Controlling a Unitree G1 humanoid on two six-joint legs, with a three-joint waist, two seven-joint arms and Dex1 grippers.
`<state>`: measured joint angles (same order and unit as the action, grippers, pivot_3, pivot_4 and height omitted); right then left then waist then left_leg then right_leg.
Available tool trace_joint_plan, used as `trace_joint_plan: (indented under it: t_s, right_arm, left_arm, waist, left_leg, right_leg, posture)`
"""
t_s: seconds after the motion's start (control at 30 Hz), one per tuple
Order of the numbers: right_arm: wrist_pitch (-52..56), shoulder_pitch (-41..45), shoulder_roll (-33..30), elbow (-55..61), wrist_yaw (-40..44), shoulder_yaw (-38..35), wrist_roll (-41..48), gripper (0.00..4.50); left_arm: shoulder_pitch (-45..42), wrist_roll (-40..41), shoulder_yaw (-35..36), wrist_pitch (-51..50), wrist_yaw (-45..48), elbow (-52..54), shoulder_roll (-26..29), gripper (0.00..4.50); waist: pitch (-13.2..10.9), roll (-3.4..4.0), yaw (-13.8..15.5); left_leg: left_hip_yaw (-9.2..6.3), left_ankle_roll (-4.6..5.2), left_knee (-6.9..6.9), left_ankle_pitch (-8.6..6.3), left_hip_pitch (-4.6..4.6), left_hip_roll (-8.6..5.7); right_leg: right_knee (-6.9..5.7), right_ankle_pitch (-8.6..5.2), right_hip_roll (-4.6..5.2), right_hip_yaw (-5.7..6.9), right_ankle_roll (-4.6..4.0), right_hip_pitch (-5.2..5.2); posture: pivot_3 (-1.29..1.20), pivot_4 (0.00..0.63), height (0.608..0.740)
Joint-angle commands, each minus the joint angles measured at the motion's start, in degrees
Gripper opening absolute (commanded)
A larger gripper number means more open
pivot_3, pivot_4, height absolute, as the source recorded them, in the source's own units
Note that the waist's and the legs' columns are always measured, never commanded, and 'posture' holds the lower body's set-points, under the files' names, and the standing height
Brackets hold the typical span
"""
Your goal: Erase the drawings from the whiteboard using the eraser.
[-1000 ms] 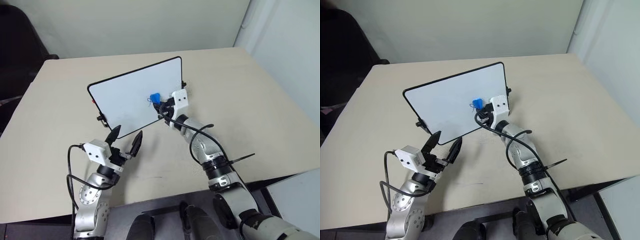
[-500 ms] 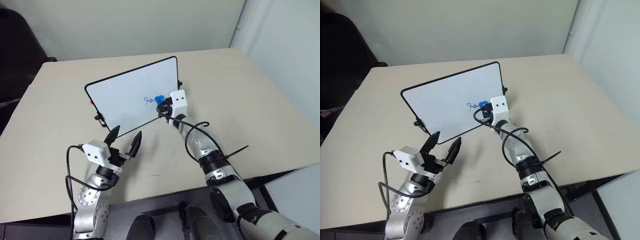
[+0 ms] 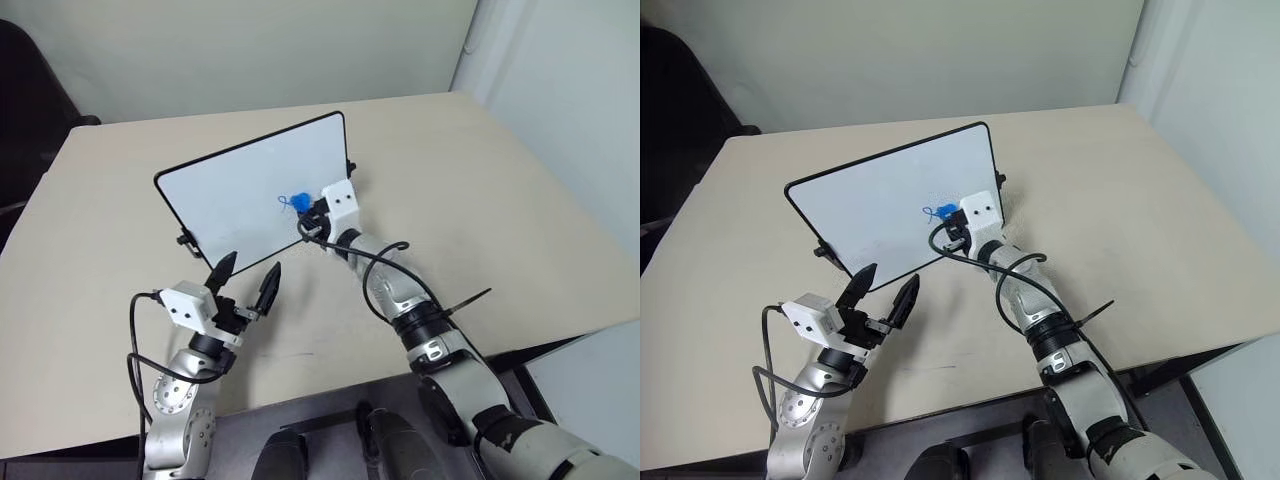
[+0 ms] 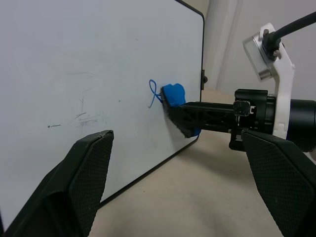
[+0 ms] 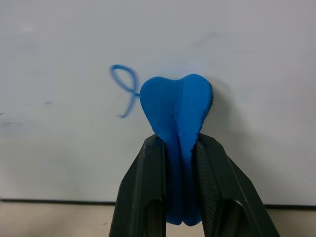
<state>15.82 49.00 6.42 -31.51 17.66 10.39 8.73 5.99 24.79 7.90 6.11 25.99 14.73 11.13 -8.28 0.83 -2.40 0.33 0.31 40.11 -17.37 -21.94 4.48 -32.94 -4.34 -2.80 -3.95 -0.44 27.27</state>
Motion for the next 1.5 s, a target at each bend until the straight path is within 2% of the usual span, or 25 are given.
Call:
trace_joint_plan:
  t_s: [0.03,0.3,0.6,1.03,1.17,1.5]
  right_arm:
    - [-0.01,1.52,5.65,1.67,2.34,3.17,-0.59,0.45]
    - [-0.72,0.81,6.79,1.84,5.18,9.62,-2.14,0.45]
    - [-3.29,6.15,5.07,-5.76,-3.38,-0.4,0.27,0.45]
    - [-5.97,9.93,3.37,-12.83,-8.02,-7.42,0.43,0.45]
    - [-6.25,10.51,4.14,-13.98,-7.83,-7.13,0.15,0.45]
    - [-4.15,6.46,7.77,-7.96,-0.45,0.99,-1.42,0.45]
  left_arm:
    - [0.01,0.46,0.26,0.3,0.24,2.58,0.34,4.5]
    - [0.07,0.25,0.13,0.64,0.25,2.45,0.13,4.5]
    - [-1.06,0.14,-0.06,0.93,0.72,1.18,-0.01,4.5]
    - [-1.82,0.28,0.19,0.34,0.82,1.03,0.41,4.5]
    - [-1.83,0.22,0.25,0.34,0.72,1.16,0.43,4.5]
    - [-1.16,-0.05,-0.19,0.44,0.36,2.11,0.13,4.5]
  waist:
    - [0.0,0.0,-0.02]
    - [0.0,-0.01,0.04]
    - [0.02,-0.05,0.24]
    - [-0.02,-0.12,0.18]
    - [-0.02,-0.12,0.05]
    - [-0.02,-0.13,-0.74]
  left_leg:
    - [0.0,0.0,0.0,0.0,0.0,0.01]
    - [0.0,-0.01,0.02,-0.01,-0.01,0.06]
    - [0.0,-0.03,0.11,-0.01,-0.01,0.1]
    - [-0.08,0.1,0.23,0.09,0.09,0.1]
    - [-0.07,0.09,0.22,0.09,0.1,0.11]
    - [-0.06,-0.04,0.15,0.0,0.07,0.13]
  right_leg:
    - [0.0,0.0,0.0,0.0,-0.01,0.0]
    - [0.0,0.0,-0.01,0.06,-0.04,-0.02]
    - [-0.02,0.05,0.0,0.07,-0.14,-0.08]
    - [0.05,0.18,0.0,0.4,-0.26,-0.02]
    - [0.05,0.23,0.0,0.43,-0.3,0.01]
    - [0.07,0.35,0.0,0.56,-0.36,0.29]
  posture:
    - [0.0,0.15,0.74]
    - [0.0,0.15,0.74]
    - [0.0,0.15,0.74]
    - [0.0,0.15,0.74]
    - [0.0,0.15,0.74]
    - [0.0,0.15,0.74]
